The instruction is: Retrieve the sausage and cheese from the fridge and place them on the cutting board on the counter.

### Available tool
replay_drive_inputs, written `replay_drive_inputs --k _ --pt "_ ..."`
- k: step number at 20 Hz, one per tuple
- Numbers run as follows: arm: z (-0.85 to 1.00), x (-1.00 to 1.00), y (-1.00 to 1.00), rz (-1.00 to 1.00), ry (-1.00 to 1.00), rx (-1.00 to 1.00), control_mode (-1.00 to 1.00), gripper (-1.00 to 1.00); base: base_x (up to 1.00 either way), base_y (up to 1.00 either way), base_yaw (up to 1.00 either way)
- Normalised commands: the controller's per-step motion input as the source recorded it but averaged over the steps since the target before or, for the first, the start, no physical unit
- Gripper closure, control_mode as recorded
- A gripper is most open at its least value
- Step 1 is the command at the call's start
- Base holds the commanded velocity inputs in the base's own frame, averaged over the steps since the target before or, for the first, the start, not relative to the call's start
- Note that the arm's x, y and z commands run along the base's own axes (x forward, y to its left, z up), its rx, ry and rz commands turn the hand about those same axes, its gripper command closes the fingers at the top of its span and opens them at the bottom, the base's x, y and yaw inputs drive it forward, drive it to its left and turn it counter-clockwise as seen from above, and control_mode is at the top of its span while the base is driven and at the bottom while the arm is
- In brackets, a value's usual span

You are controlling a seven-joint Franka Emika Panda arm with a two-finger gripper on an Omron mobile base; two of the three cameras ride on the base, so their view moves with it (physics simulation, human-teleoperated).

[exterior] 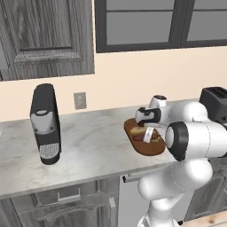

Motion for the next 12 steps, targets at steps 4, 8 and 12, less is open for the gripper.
replay_drive_inputs --k 4,8,12 --pt "0.36 -0.13 0.0 -0.06 0.0 0.0 -1.0 -1.0 0.0 0.0 0.0" --pt "0.72 -0.44 0.0 -0.06 -0.05 0.0 -1.0 -1.0 0.0 0.0 0.0" --pt "0.98 -0.26 0.0 -0.05 -0.04 0.0 -1.0 -1.0 0.0 0.0 0.0"
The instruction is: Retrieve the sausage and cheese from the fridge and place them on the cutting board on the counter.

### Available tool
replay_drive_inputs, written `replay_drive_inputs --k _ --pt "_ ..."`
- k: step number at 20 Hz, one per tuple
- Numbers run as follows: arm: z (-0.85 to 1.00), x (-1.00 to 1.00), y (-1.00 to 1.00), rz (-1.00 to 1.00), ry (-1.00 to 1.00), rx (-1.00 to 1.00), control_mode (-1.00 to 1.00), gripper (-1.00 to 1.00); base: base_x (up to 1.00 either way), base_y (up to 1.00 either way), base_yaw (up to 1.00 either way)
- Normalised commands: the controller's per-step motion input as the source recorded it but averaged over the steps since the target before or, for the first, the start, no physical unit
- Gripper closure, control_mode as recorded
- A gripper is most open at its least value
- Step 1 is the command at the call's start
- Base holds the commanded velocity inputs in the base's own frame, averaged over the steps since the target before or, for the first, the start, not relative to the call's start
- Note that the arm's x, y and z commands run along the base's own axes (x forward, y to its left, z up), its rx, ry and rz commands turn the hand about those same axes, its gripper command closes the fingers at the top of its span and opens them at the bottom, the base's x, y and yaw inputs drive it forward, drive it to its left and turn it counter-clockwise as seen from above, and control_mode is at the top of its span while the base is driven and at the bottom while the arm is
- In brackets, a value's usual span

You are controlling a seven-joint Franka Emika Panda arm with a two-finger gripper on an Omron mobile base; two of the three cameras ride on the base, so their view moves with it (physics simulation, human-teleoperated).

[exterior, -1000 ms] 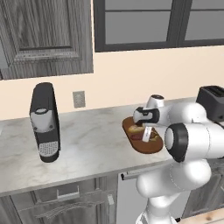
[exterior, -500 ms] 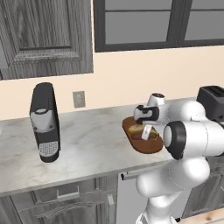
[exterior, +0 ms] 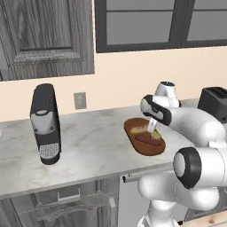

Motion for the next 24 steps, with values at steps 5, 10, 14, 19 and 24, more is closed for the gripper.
replay_drive_inputs --k 5,10,14,19,24 --pt "0.75 -0.4 0.08 -0.04 -0.24 0.01 -1.0 -1.0 0.0 0.0 0.0" --pt "0.55 -0.09 0.13 -0.01 -0.24 0.04 -1.0 -1.0 0.0 0.0 0.0" --pt "0.94 0.02 0.09 0.01 0.0 0.01 -1.0 -1.0 0.0 0.0 0.0" --pt "1.0 -0.02 0.1 0.0 0.06 0.0 -1.0 -1.0 0.0 0.0 0.0" --pt "0.28 0.0 0.08 0.0 0.02 0.0 -1.0 -1.0 0.0 0.0 0.0"
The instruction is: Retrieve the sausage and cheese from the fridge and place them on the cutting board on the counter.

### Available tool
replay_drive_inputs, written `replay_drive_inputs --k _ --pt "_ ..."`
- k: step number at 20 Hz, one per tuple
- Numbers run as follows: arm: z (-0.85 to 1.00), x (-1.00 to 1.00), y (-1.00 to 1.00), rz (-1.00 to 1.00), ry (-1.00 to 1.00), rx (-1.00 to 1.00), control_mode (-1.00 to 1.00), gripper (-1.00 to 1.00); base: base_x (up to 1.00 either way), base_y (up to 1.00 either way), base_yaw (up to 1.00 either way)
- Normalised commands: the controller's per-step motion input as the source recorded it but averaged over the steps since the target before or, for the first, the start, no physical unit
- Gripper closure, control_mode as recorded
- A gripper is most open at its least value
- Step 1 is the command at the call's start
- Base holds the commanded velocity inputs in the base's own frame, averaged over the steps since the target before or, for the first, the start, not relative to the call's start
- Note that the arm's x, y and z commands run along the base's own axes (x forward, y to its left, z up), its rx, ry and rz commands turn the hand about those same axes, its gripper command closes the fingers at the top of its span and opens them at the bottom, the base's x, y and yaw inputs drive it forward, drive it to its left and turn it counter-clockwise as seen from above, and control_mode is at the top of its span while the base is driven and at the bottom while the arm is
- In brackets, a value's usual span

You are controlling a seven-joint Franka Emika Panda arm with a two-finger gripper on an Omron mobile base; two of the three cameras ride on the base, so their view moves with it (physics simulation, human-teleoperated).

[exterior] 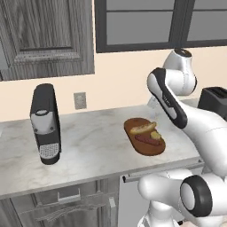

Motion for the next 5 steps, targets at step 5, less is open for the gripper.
replay_drive_inputs --k 5 --pt "0.03 -0.31 0.04 0.0 -0.16 0.0 -1.0 -1.0 0.0 0.0 0.0"
